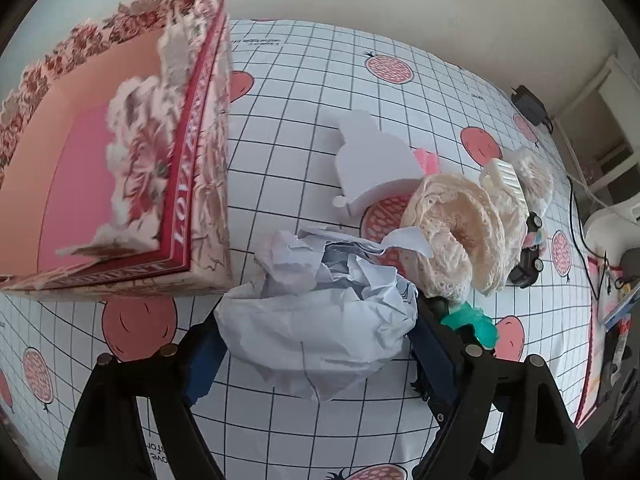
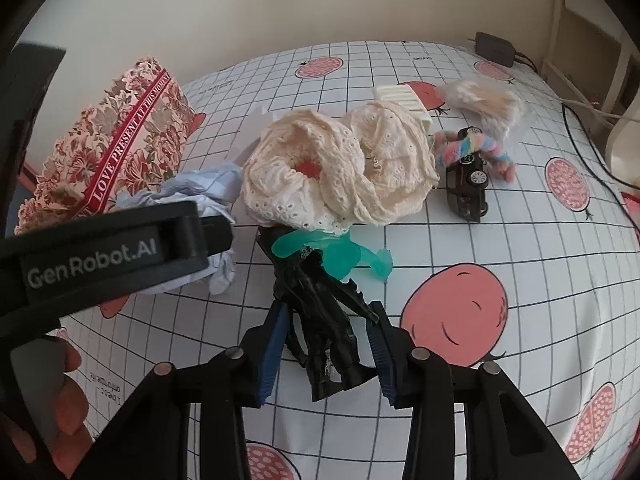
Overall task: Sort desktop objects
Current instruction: 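Lift paper ball with left tool while right carries the figure toward the pink box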
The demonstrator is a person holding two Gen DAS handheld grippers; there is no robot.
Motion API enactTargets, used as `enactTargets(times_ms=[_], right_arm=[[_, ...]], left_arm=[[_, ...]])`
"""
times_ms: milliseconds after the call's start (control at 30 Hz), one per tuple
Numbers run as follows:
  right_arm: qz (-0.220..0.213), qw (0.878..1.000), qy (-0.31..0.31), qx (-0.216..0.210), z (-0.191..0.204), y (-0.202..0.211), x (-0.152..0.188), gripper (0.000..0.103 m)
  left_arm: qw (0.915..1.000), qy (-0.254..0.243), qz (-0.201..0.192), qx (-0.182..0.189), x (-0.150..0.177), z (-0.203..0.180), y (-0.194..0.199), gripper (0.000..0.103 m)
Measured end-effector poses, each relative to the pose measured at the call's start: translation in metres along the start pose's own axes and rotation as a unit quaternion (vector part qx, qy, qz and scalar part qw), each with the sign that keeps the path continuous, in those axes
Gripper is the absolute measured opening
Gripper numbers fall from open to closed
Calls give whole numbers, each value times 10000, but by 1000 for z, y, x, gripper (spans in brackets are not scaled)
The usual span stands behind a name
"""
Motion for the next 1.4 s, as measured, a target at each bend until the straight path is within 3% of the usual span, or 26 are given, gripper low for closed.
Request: enactTargets(times_ms=[267, 433, 633, 867, 1167, 1400], right_arm=[[-73, 9996, -147, -236, -4, 8, 3, 28], [-213, 9989, -228, -345, -6, 17, 0, 19], [-293, 9982, -335, -412, -7, 21, -2, 19], [-793, 9942, -572, -443, -21, 59, -10, 19], [-1945, 9684, -1563, -21, -72, 119, -64, 19], [-2593, 9485, -1814, 135, -80, 141, -99, 19]], left_arm=[[9998, -74, -59, -181, -7, -10, 13, 85], [9997, -100, -208, -124, -16, -20, 33, 85], [9994, 92, -293, 175, -26, -31, 53, 85], [9937, 441, -665, 783, -45, -37, 89, 85], [9756, 884, -1348, 1492, -83, -41, 129, 85], [9644, 981, -1814, 1654, -90, -24, 147, 85]])
Point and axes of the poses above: each gripper's, at about its wrist camera, not at the fingertips, and y roughly against the way its jaws point, z to its left, x to its underside, the point moved 6 cm from there along -y, roughly the way its jaws point, and after that the axes turned 15 degrees about y, right-handed, at the moved point
